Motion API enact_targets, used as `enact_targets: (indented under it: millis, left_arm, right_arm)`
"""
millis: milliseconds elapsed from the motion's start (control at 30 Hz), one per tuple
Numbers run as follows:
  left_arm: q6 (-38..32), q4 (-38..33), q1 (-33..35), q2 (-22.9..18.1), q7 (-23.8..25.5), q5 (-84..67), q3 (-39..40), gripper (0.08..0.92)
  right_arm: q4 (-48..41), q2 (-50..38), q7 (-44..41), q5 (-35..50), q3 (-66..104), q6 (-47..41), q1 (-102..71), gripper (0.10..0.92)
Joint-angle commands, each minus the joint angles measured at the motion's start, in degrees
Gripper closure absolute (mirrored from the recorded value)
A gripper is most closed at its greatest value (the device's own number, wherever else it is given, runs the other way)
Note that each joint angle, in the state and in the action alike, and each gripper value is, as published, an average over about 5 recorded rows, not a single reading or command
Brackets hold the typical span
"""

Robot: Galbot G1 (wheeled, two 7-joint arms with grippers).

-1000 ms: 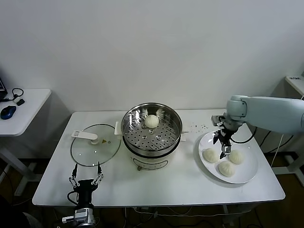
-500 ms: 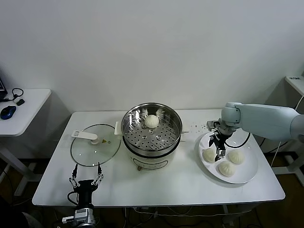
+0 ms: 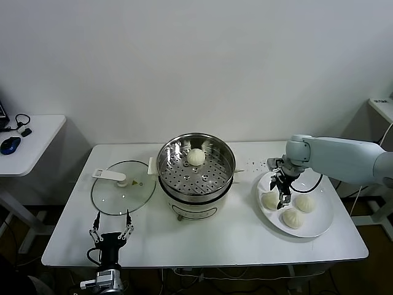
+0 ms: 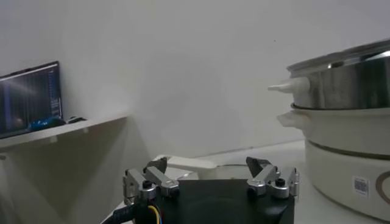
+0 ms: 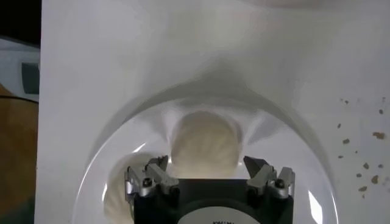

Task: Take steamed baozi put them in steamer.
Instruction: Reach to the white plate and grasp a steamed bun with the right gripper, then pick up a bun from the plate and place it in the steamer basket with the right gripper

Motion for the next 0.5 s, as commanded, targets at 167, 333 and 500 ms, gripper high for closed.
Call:
enact_targets:
  millis: [167,333,500]
  left_arm:
    - [0.0,0.1,-0.1,-2.8,0.0,0.1,0.1,0.177]
    - [0.1,0.1,-0.2,-2.8,0.0,0.1,0.1,0.177]
    - [0.1,0.0,-0.3,-2.8,0.0,0.1,0.1,0.177]
  right_arm:
    - [0.0,0.0,-0.1,-0.3,0.4,-0.1,-0.4,0.393]
    - [0.4,-0.3,-0.2,-0.5,0.3,-0.1,0.1,0.520]
    - [1.9,-0.7,-1.1,0.4,-1.1,0.0,3.0,0.542]
